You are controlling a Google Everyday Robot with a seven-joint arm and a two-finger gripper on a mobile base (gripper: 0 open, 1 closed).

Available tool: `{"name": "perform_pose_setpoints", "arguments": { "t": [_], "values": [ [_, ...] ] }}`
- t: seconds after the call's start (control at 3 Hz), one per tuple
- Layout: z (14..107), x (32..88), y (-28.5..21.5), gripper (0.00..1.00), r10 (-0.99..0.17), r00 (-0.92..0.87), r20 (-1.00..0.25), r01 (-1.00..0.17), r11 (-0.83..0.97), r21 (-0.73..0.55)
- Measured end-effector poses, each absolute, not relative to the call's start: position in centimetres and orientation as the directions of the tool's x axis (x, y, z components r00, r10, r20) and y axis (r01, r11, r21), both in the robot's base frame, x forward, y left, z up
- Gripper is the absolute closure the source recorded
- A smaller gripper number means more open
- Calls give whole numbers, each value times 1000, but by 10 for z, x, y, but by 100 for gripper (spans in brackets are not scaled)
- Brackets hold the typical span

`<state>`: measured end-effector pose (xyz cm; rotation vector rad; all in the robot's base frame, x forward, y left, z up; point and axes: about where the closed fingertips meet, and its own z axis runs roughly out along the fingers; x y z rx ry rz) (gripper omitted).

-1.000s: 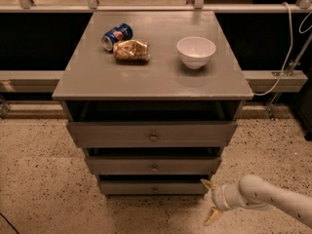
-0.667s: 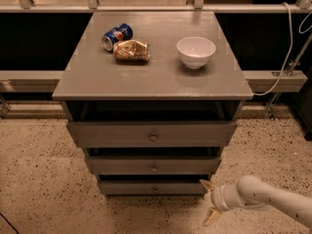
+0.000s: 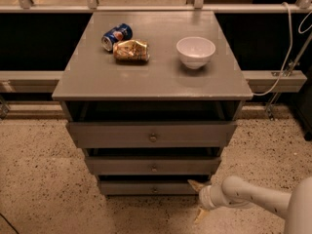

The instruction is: Open bottom drawer

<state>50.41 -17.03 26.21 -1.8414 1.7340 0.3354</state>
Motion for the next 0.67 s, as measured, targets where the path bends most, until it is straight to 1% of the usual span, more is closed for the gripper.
{"name": "perform_pose_setpoints", "arguments": {
  "t": [0.67],
  "values": [
    [208,533,-156,0,-804,117,-583,-969,37,-245]
  ]
}}
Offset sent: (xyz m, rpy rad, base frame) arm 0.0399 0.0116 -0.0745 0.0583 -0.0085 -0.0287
